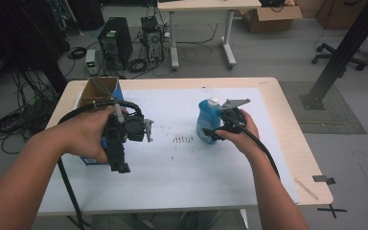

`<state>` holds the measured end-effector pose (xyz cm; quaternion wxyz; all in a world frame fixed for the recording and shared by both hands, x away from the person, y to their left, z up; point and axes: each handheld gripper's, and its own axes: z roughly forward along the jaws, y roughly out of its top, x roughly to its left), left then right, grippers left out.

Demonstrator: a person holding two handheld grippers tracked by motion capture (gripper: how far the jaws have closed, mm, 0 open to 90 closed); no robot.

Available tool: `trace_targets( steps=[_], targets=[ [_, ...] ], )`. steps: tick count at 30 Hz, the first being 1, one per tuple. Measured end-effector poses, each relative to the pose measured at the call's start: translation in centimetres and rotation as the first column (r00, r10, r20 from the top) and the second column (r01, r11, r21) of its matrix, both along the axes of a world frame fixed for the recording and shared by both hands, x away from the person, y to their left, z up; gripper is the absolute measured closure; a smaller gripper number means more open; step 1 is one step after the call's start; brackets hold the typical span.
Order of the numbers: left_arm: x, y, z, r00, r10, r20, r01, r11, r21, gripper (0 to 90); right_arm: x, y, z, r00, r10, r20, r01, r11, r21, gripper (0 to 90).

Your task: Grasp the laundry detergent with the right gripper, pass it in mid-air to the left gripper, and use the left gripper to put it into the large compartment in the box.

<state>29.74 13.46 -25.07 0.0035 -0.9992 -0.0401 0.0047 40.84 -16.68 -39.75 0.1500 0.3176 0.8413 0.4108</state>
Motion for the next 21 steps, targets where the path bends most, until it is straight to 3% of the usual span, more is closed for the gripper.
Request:
trace_targets(
  steps=[11, 21],
  targets=[
    [0.1, -0.4, -0.2, 1.0, 0.0, -0.006, 0.0, 1.0, -0.002, 0.2, 0.2, 0.9, -1.2, 0.9998, -0.016, 0.011, 0.015, 0.9995, 0.027, 2.0],
    [0.3, -0.3, -0.3, 0.9999, 0.005, -0.009, -0.005, 1.0, 0.003, 0.2, 0.2, 1.2, -1.4, 0.9976, -0.047, 0.051, 0.043, 0.9966, 0.07, 1.4]
  ],
)
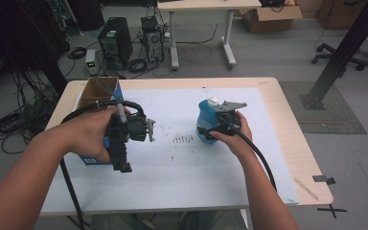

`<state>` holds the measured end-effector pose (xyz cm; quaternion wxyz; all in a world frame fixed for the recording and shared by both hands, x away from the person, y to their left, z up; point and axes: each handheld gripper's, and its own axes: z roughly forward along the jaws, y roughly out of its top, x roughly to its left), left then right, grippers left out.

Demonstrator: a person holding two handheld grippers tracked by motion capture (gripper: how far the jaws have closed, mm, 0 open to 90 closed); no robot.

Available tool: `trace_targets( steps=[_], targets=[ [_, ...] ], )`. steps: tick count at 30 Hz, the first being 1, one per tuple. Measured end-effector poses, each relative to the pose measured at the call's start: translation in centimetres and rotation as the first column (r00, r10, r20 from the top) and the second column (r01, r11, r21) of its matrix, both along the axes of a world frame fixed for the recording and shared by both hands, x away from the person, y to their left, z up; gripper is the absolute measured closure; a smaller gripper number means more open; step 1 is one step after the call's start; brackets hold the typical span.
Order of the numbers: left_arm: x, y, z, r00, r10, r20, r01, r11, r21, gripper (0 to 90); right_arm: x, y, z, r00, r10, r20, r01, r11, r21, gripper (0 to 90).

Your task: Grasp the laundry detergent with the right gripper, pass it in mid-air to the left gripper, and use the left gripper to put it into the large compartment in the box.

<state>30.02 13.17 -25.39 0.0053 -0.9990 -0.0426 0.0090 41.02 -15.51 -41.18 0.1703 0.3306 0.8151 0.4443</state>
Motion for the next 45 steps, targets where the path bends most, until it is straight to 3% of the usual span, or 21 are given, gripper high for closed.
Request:
trace_targets(
  steps=[7, 15, 39, 45],
  targets=[
    [0.05, -0.12, -0.19, 1.0, -0.005, -0.004, 0.005, 1.0, 0.001, 0.2, -0.1, 0.07, -0.39, 0.9998, -0.014, 0.014, 0.014, 0.9998, 0.011, 2.4],
    [0.16, -0.09, -0.3, 1.0, -0.004, -0.004, 0.004, 1.0, -0.004, 0.2, -0.16, -0.07, -0.65, 0.999, -0.033, 0.03, 0.033, 0.9994, 0.014, 13.4],
    [0.18, -0.03, -0.38, 1.0, -0.002, -0.003, 0.002, 1.0, -0.003, 0.2, -0.38, -0.06, -0.45, 0.9989, -0.021, 0.042, 0.019, 0.9993, 0.032, 29.9],
    [0.19, -0.04, -0.38, 1.0, -0.001, -0.002, 0.001, 1.0, -0.003, 0.2, -0.53, 0.0, -0.58, 0.998, -0.028, 0.057, 0.027, 0.9993, 0.026, 38.4]
  ],
)
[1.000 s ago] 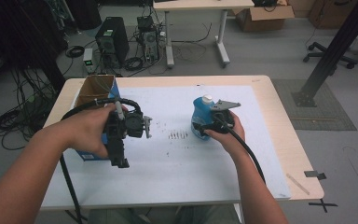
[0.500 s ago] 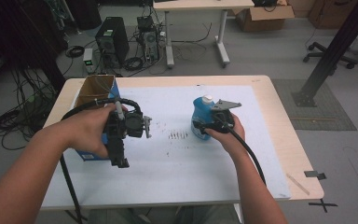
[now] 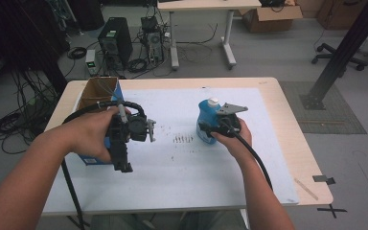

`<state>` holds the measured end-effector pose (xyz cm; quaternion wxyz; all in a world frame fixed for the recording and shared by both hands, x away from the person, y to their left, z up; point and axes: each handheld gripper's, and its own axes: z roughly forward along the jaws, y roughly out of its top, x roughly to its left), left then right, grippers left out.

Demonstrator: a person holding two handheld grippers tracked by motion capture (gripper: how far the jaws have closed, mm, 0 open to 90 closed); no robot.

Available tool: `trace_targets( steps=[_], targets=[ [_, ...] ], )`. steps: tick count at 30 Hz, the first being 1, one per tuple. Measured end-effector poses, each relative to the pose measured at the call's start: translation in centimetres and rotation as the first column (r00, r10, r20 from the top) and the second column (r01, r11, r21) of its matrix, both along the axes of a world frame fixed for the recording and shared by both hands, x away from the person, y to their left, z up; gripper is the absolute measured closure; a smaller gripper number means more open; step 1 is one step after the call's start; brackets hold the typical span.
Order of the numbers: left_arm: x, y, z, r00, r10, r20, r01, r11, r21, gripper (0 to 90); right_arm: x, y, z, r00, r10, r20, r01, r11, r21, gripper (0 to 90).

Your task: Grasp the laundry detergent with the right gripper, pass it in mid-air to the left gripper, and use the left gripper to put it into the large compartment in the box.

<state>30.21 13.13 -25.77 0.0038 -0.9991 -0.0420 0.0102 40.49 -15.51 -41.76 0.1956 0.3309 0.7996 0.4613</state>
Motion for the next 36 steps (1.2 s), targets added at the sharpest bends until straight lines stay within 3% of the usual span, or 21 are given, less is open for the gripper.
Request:
trace_targets(
  steps=[3, 18, 24, 27, 30, 35, 36],
  targets=[
    [0.0, 0.0, 0.0, 1.0, 0.0, 0.0, 0.0, 1.0, 0.0, 0.2, -0.1, -0.2, 0.0, 1.0, -0.007, 0.007, 0.007, 1.0, 0.0, 42.5],
    [0.0, -0.2, 0.1, 1.0, -0.004, 0.003, 0.004, 1.0, 0.001, 0.2, -0.1, -0.3, -0.2, 0.9997, -0.012, 0.019, 0.012, 0.9998, 0.013, 45.8],
    [0.0, -0.2, 0.1, 1.0, -0.003, 0.005, 0.003, 1.0, 0.003, 0.2, -0.3, -0.1, 0.2, 0.9996, 0.006, 0.029, -0.006, 1.0, -0.003, 45.9],
    [0.1, -0.2, 0.1, 1.0, -0.002, 0.008, 0.002, 1.0, -0.001, 0.2, -0.6, -0.2, 1.1, 0.9989, 0.033, 0.034, -0.033, 0.9993, 0.019, 45.8],
    [0.1, -0.3, 0.3, 0.9999, -0.003, 0.011, 0.003, 1.0, -0.002, 0.2, -0.9, -0.2, 2.5, 0.9959, 0.074, 0.052, -0.073, 0.9973, -0.009, 45.8],
    [0.2, -0.3, 0.8, 0.9998, -0.006, 0.021, 0.007, 0.9999, -0.012, 0.2, -1.8, -0.3, 4.8, 0.9842, 0.164, 0.067, -0.162, 0.9863, -0.029, 45.7],
    [0.2, -0.3, 0.9, 0.9997, -0.006, 0.023, 0.007, 0.9999, -0.015, 0.2, -2.1, -0.3, 5.3, 0.9786, 0.194, 0.069, -0.193, 0.981, -0.023, 45.7]
  ],
)
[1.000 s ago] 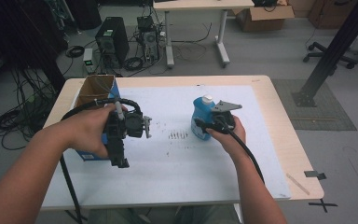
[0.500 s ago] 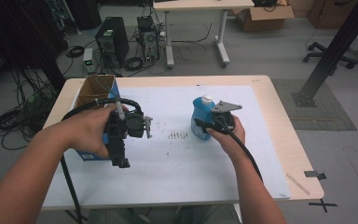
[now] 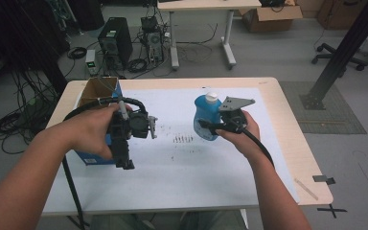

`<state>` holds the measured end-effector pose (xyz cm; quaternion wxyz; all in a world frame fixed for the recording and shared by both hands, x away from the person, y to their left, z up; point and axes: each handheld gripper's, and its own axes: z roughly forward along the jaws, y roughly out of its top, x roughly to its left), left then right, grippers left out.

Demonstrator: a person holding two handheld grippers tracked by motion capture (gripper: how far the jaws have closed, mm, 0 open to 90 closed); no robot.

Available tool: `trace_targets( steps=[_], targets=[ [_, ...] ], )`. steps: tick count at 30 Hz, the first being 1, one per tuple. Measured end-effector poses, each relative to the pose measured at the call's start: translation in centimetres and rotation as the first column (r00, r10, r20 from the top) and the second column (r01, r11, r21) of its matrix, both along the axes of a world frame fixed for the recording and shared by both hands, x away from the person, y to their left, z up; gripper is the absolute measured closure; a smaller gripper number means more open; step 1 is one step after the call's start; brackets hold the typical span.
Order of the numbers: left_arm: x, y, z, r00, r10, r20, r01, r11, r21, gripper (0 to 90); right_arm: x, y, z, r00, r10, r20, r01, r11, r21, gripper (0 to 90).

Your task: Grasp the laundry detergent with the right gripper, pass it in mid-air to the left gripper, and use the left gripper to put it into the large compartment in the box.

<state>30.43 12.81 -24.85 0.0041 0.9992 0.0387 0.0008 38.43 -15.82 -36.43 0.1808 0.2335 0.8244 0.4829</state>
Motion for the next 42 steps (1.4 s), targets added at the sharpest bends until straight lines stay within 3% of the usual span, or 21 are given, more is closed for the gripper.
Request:
trace_targets(
  steps=[4, 9, 12, 17, 21, 25, 31, 42],
  targets=[
    [0.0, 0.0, 0.3, 1.0, 0.0, 0.009, 0.0, 1.0, 0.003, 0.2, -1.1, 0.2, 1.6, 0.9949, 0.101, 0.002, -0.101, 0.9948, -0.012, 45.6],
    [-0.1, -0.2, 0.5, 0.9999, -0.005, 0.012, 0.005, 1.0, 0.002, 0.2, -2.2, 0.6, 2.5, 0.9741, 0.225, -0.021, -0.226, 0.9733, -0.042, 45.5],
    [-0.2, -0.3, 0.6, 0.9999, -0.005, 0.016, 0.005, 1.0, -0.003, 0.2, -2.8, 0.7, 2.4, 0.9625, 0.27, -0.03, -0.271, 0.9605, -0.062, 45.6],
    [-0.2, -0.5, 0.7, 0.9999, -0.006, 0.016, 0.006, 1.0, 0.0, 0.2, -3.7, 1.0, 1.9, 0.9454, 0.324, -0.038, -0.326, 0.9402, -0.099, 45.3],
    [0.0, -0.8, 0.9, 0.9998, -0.004, 0.018, 0.004, 1.0, -0.001, 0.2, -4.2, 1.2, 1.6, 0.9262, 0.375, -0.04, -0.377, 0.9245, -0.058, 45.5],
    [-0.1, -1.3, 1.1, 0.9997, -0.013, 0.023, 0.013, 0.9999, -0.006, 0.2, -4.5, 1.7, 1.4, 0.9134, 0.405, -0.036, -0.407, 0.9129, -0.036, 45.5],
    [-0.2, -2.0, 1.3, 0.9995, -0.021, 0.023, 0.021, 0.9998, 0.005, 0.2, -5.0, 2.6, 0.9, 0.8813, 0.471, -0.036, -0.472, 0.8812, -0.023, 45.4],
    [-0.3, -3.5, 1.6, 0.9988, -0.041, 0.027, 0.041, 0.9992, -0.001, 0.2, -6.0, 4.4, 0.7, 0.8443, 0.535, -0.03, -0.536, 0.8441, -0.021, 45.4]
  ],
)
